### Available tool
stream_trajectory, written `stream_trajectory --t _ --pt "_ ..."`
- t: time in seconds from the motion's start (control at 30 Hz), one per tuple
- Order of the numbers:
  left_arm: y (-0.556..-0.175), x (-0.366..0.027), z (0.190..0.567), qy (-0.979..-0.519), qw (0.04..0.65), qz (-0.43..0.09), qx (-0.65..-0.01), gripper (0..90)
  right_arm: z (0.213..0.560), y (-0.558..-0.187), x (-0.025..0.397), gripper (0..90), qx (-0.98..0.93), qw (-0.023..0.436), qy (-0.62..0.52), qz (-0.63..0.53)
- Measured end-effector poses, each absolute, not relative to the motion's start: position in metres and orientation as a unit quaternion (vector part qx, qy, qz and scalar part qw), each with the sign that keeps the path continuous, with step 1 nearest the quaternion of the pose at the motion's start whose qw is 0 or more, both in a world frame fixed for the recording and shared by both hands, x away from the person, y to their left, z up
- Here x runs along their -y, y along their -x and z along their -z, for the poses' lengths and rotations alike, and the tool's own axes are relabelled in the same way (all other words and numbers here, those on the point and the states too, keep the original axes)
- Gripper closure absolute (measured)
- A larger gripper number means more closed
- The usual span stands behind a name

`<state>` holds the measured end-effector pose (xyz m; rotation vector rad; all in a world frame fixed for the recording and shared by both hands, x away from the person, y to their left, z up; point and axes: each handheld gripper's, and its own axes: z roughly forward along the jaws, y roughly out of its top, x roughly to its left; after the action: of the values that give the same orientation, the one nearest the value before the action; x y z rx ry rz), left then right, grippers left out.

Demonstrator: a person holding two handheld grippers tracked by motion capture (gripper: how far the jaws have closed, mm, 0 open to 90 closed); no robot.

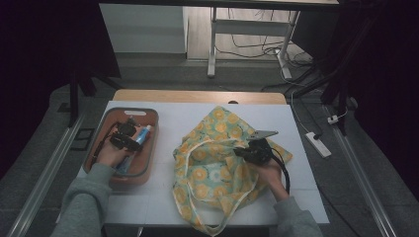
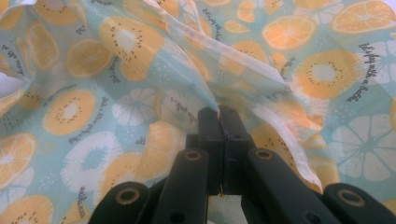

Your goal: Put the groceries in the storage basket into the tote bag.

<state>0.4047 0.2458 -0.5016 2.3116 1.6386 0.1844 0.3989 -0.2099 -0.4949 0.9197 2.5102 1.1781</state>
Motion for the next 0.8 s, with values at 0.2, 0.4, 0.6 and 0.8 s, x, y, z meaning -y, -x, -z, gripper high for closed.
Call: stream_trajectory --t 0.2,0.4,0.6,0.8 --pt "-0.405 -0.262 0.504 -0.793 0.186 -0.037 -0.579 74.1 0.493 -0.398 0.21 89.7 -0.853 0.112 -0.312 -0.403" --pt "-0.401 -0.27 0.499 -0.785 0.219 -0.034 -0.579 74.7 0.493 -0.399 0.211 89.8 -0.852 0.113 -0.314 -0.403" --pt "-0.389 -0.278 0.47 -0.773 0.274 -0.056 -0.569 74.7 0.492 -0.399 0.211 89.7 -0.851 0.114 -0.314 -0.406" --pt "-0.372 -0.283 0.436 -0.763 0.343 -0.074 -0.544 74.8 0.492 -0.398 0.21 89.7 -0.852 0.115 -0.311 -0.406"
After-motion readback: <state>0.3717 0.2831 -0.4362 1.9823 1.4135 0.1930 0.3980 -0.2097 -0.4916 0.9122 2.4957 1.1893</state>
